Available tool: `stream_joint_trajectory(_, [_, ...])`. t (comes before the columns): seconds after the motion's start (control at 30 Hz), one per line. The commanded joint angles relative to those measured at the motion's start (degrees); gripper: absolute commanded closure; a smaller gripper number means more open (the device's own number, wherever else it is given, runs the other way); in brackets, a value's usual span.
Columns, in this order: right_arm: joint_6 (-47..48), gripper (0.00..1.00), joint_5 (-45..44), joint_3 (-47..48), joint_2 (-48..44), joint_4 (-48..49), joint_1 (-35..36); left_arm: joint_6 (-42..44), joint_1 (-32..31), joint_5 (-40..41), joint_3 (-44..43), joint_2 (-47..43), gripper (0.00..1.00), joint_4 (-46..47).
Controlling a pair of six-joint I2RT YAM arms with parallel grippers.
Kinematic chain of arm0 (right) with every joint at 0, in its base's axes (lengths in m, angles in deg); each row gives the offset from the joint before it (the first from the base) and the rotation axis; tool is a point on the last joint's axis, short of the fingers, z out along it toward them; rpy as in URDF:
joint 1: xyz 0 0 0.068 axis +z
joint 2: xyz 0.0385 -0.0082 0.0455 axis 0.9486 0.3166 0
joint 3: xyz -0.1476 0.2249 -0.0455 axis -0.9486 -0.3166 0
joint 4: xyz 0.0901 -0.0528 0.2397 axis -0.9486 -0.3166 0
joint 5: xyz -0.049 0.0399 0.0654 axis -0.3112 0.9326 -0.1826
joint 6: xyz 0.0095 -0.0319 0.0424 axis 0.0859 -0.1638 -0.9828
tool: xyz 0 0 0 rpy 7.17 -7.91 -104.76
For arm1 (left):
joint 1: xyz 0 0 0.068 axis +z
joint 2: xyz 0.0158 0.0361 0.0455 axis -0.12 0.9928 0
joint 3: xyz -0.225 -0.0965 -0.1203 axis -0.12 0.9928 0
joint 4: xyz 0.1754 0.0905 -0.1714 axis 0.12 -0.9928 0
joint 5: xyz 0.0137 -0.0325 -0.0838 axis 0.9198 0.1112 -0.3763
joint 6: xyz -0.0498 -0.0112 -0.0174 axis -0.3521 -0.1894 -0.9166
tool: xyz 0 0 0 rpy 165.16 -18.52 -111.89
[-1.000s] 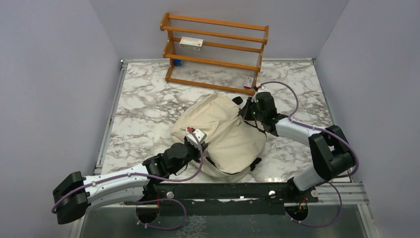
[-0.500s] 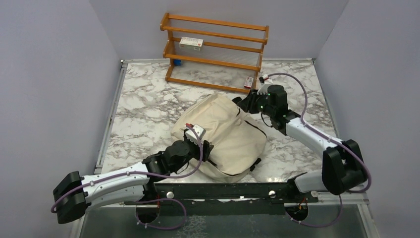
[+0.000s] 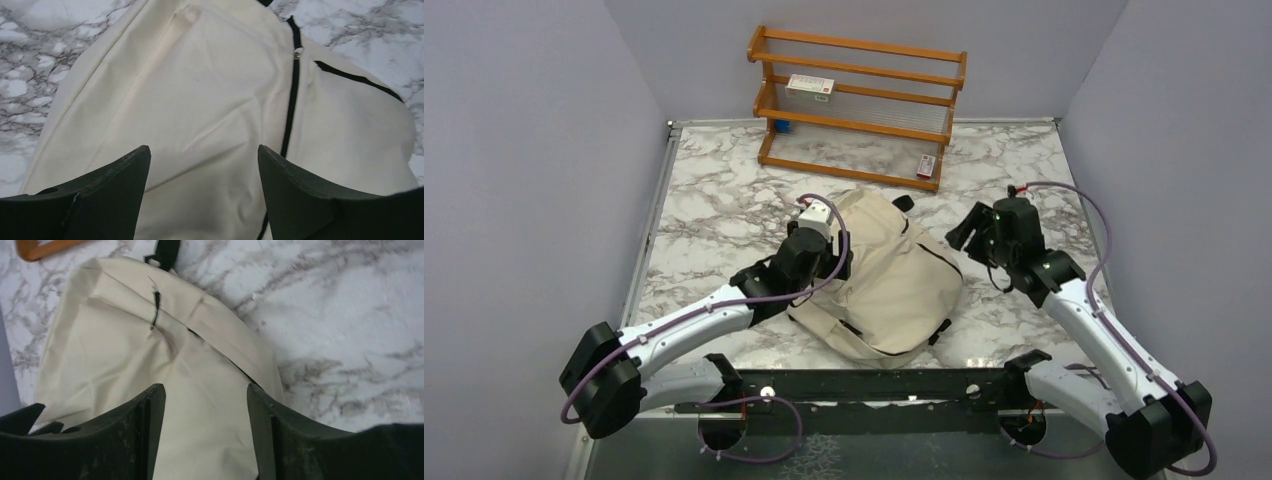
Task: Pack the student bag
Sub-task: Zip the student bag at the center of the board, then adjust the student bag at the center of the board.
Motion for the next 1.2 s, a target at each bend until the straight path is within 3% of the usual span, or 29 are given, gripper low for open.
stream_joint_trajectory(0.0, [-8.8, 0.32, -3.6, -7.8, -6.3, -11.0, -0.1, -2.5, 3.4, -4.9, -2.8, 3.0, 0.21, -5.5])
stream_joint_trajectory(0.3, [-12.5, 0.31, 10.6, -17.5, -3.6, -0.5, -0.1, -1.2, 4.3, -5.1, -3.9, 1.7, 0.20, -8.2])
stream_joint_trajectory(0.47, [-12.0, 0.44, 17.6, -20.4, -2.0, 9.6, -0.1, -1.6, 4.7, -4.3, -4.0, -0.9, 0.19, -9.8])
stream_joint_trajectory(0.6, [-8.4, 0.70, 20.9, -19.2, -0.4, 16.1, -0.1, -2.6, 4.9, -4.0, -4.5, -2.2, 0.19, -11.0])
stream_joint_trajectory(0.87, [-0.5, 0.99, 28.1, -1.4, 9.1, 17.8, 0.0, -6.5, 5.0, -0.2, -8.6, -2.9, 0.19, -15.5])
stream_joint_trajectory(1.0, [-0.4, 1.00, 33.5, 11.1, 17.1, 17.5, 1.4, -8.5, 5.0, 3.4, -11.3, -3.9, 0.19, -17.8])
stream_joint_trajectory(1.17, [0.0, 0.99, 32.8, 26.4, 25.5, 16.7, 5.8, -9.7, 5.0, 5.7, -13.4, -5.8, 0.20, -19.3])
